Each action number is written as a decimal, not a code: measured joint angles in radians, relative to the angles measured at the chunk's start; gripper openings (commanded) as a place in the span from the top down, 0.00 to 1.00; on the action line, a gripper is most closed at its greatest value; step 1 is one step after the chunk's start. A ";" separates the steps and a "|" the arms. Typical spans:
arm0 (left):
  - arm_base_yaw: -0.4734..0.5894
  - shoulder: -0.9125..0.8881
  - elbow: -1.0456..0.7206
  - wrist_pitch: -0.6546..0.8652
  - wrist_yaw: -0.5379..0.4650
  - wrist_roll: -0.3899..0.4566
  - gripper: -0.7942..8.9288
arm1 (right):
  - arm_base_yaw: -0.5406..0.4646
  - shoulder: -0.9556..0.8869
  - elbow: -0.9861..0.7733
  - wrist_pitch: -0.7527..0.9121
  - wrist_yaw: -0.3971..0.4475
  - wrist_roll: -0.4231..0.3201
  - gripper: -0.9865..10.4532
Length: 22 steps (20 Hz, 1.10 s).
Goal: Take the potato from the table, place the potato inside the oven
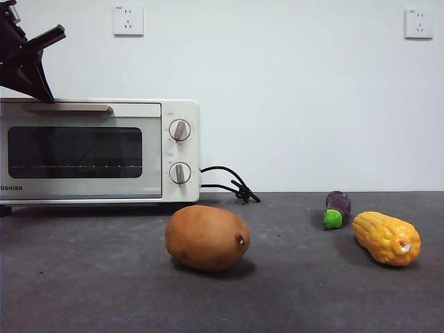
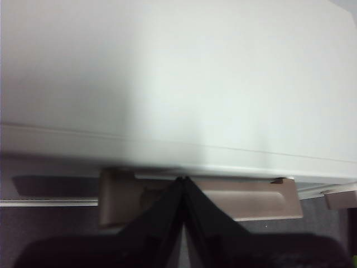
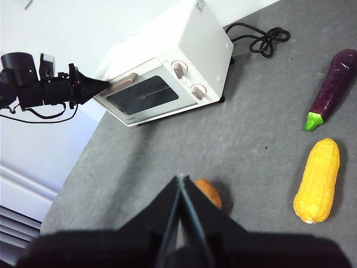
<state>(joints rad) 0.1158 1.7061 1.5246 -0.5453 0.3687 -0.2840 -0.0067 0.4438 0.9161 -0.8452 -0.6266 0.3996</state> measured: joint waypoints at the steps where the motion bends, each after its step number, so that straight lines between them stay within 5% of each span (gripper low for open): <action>1: 0.000 0.000 0.002 -0.006 0.000 0.003 0.92 | 0.000 0.000 0.000 0.000 0.000 0.000 0.91; 16: -0.010 -0.011 0.029 -0.171 -0.023 0.121 0.92 | 0.000 0.000 0.000 0.001 -0.032 0.000 0.91; 22: -0.064 -0.030 0.034 -0.267 -0.175 0.209 0.92 | 0.000 0.000 0.000 0.001 -0.099 -0.006 0.91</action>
<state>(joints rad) 0.0513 1.6760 1.5589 -0.8127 0.1936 -0.0753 -0.0067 0.4438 0.9161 -0.8440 -0.7254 0.3935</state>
